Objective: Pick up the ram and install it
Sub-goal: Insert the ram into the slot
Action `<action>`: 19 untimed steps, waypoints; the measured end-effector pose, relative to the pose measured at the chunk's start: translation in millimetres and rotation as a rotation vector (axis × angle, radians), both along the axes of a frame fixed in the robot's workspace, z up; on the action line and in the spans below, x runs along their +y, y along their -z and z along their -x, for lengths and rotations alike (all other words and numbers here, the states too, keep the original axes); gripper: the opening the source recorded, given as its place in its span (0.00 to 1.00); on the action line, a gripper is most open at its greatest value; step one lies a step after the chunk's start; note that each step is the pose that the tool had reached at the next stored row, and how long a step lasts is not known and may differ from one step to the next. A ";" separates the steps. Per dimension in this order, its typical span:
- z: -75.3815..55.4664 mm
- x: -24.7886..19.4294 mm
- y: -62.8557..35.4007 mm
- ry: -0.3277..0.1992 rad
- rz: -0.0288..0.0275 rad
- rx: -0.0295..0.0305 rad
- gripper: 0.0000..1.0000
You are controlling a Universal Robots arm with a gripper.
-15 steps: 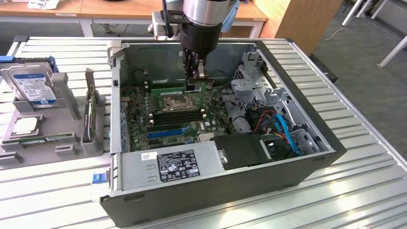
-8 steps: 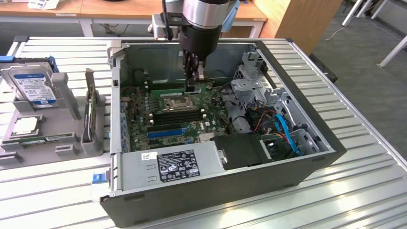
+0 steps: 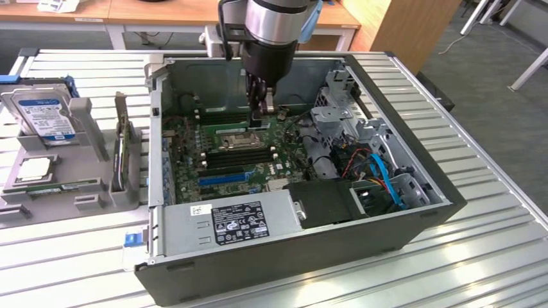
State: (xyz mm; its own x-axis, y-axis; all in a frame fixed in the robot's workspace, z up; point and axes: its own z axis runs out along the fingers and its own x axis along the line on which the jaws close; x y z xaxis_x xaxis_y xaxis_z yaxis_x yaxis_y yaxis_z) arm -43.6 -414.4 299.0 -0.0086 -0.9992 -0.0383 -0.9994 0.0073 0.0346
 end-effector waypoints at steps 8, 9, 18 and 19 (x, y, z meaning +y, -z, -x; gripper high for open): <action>0.0 0.0 7.9 0.000 0.0025 0.0000 0.12; 0.0 0.0 8.7 0.000 0.0028 0.0000 0.12; 0.0 0.0 16.3 0.000 0.0055 0.0000 0.12; 0.1 0.0 17.2 0.000 0.0059 0.0000 0.12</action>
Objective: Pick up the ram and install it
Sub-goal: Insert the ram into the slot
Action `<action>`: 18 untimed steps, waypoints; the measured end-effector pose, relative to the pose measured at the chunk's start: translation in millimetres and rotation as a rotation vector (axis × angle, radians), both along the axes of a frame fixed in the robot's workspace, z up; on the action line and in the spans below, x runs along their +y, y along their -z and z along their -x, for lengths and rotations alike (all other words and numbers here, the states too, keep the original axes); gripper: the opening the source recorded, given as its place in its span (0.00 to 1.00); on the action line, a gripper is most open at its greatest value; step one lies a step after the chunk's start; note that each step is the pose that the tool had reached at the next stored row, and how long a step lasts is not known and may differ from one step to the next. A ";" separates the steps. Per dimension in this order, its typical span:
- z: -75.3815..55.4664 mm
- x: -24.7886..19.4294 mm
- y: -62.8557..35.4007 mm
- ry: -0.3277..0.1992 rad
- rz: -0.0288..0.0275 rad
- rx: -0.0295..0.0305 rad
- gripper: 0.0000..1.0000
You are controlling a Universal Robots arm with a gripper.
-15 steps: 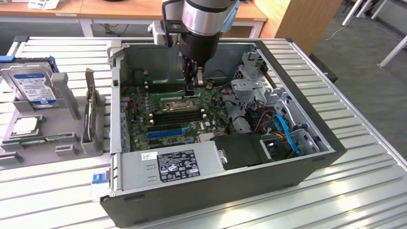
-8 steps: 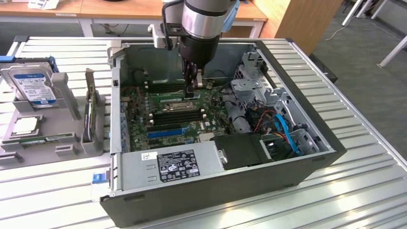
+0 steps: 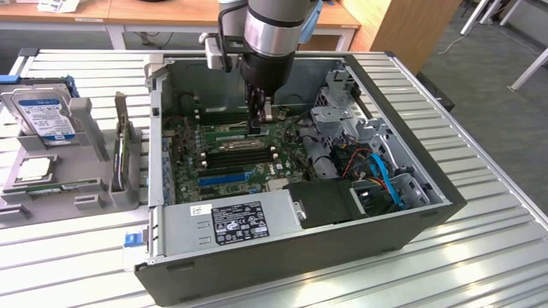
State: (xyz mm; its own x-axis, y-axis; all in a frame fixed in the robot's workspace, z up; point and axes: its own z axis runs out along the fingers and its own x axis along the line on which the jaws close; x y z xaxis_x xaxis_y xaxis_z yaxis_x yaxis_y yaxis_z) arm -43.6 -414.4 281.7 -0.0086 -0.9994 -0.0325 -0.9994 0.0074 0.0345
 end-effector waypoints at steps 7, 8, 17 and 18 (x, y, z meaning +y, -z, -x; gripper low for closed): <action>0.1 0.0 5.7 0.000 0.0019 0.0000 0.12; 0.2 0.0 6.4 0.000 0.0022 0.0000 0.12; 0.2 0.0 12.3 0.000 0.0043 0.0000 0.12; 0.2 0.0 12.9 0.000 0.0047 0.0000 0.12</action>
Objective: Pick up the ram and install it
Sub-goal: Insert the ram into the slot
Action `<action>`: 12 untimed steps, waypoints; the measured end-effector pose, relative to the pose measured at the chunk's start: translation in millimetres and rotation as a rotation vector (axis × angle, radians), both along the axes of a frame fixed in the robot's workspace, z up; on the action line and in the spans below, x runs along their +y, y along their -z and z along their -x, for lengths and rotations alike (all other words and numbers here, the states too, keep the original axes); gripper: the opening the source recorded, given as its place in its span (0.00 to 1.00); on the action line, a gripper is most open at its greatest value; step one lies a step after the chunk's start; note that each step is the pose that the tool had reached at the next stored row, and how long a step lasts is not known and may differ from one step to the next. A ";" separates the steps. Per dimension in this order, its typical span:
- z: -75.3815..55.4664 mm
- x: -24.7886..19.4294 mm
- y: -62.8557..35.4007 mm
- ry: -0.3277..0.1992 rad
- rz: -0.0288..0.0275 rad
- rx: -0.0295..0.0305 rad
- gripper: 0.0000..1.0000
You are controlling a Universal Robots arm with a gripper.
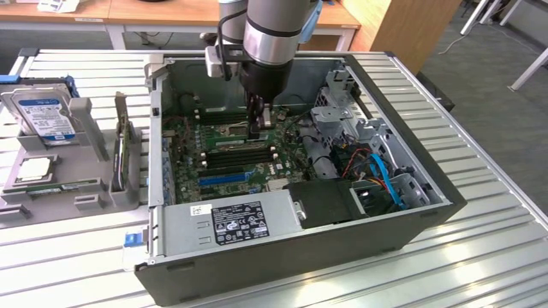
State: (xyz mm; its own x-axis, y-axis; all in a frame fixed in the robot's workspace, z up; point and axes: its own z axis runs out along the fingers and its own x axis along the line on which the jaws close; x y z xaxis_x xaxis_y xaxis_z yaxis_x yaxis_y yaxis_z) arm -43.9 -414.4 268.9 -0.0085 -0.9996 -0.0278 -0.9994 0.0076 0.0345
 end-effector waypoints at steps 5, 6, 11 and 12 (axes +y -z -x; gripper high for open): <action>0.1 0.0 2.8 0.000 0.0014 0.0000 0.12; 0.1 0.0 3.4 0.000 0.0018 0.0000 0.12; 0.1 0.0 6.6 0.000 0.0030 0.0000 0.12; 0.1 0.0 7.2 0.000 0.0033 0.0000 0.12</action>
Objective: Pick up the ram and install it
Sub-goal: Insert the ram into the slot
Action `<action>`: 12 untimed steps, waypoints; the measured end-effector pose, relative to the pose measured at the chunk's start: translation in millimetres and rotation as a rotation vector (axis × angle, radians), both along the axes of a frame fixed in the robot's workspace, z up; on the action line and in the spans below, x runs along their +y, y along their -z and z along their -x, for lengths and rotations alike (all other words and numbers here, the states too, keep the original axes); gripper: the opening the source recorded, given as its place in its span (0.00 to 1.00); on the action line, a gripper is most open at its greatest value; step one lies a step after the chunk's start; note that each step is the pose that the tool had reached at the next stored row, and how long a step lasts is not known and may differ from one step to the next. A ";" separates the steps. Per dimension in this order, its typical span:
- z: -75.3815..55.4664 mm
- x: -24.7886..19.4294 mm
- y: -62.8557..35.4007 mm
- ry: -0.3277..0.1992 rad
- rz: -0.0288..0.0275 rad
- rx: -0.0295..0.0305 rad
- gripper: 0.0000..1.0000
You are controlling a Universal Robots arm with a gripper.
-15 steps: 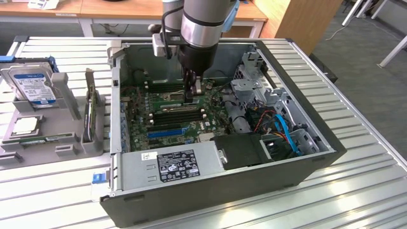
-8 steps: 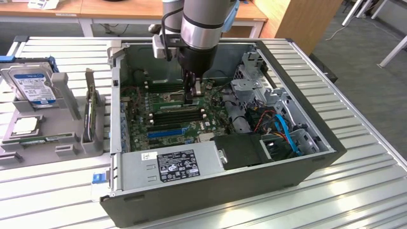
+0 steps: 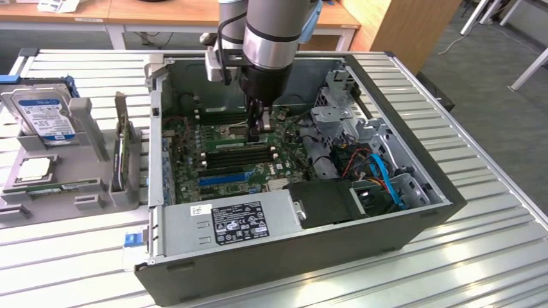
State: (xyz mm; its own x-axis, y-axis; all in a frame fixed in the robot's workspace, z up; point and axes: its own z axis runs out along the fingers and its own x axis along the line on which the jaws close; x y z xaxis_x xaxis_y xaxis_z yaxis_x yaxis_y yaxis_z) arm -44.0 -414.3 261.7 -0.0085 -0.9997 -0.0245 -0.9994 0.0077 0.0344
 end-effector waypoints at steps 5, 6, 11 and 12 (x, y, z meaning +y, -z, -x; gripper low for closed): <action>0.0 0.0 2.6 0.000 0.0010 0.0000 0.12; 0.0 0.0 3.2 0.000 0.0012 0.0000 0.12; 0.0 0.0 6.0 0.000 0.0020 0.0000 0.12; 0.0 0.0 6.5 0.000 0.0021 0.0000 0.12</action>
State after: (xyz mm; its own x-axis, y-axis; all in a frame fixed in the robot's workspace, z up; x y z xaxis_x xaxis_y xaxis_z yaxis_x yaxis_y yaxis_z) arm -44.0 -414.4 255.2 -0.0086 -0.9997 -0.0224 -0.9994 0.0078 0.0344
